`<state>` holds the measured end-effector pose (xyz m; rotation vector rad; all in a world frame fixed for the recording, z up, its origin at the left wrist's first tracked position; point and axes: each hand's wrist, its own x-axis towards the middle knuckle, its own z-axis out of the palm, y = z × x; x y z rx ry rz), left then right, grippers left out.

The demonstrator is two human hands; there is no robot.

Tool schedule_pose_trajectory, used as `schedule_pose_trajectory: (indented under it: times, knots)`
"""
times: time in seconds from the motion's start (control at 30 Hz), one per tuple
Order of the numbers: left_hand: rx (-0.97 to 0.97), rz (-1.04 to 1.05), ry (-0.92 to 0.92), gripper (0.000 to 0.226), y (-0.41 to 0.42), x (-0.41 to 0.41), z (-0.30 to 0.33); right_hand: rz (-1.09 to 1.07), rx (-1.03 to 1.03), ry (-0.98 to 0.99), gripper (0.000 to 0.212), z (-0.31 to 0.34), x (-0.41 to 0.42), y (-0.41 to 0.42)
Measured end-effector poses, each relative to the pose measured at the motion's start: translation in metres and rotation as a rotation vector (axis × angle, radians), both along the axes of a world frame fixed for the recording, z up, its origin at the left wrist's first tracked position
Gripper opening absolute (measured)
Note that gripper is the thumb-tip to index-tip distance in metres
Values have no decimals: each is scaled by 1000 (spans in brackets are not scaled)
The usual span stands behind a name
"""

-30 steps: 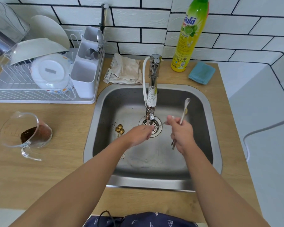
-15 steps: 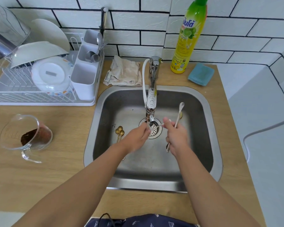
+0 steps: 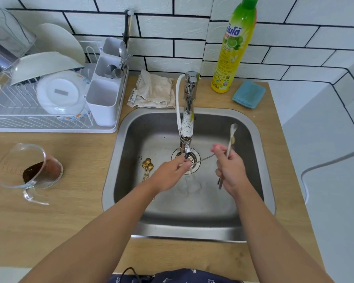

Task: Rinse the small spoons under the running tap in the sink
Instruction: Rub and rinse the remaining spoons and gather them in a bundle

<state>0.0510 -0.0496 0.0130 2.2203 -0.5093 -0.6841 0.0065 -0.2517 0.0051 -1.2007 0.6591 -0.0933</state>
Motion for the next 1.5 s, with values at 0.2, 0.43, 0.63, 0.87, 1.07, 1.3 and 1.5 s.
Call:
schedule_pose_trajectory:
  times: [0.2,0.43,0.63,0.87,1.07,1.3,1.5]
  knots:
    - [63,30,65,28,38,-7,-2,60,-158,8,6,-13,5,51]
    - [130,95,102,32,41,-22,1,269,-106,51,34,-27,-9,90]
    - [253,1,258,33,64,-22,10,189,-129,64,11,-22,-1,71]
    - [423,125,341,37,78,-19,9,404,45,80,21,-26,-6,92]
    - [78,218,755,50,82,-12,22,320,347,50,12,-20,-8,79]
    - [15,180,472,35,71,-22,16,4,349,64,25,-16,0,71]
    - [-220,273,352,26,11,-41,10,-21,431,87,43,-13,-2,76]
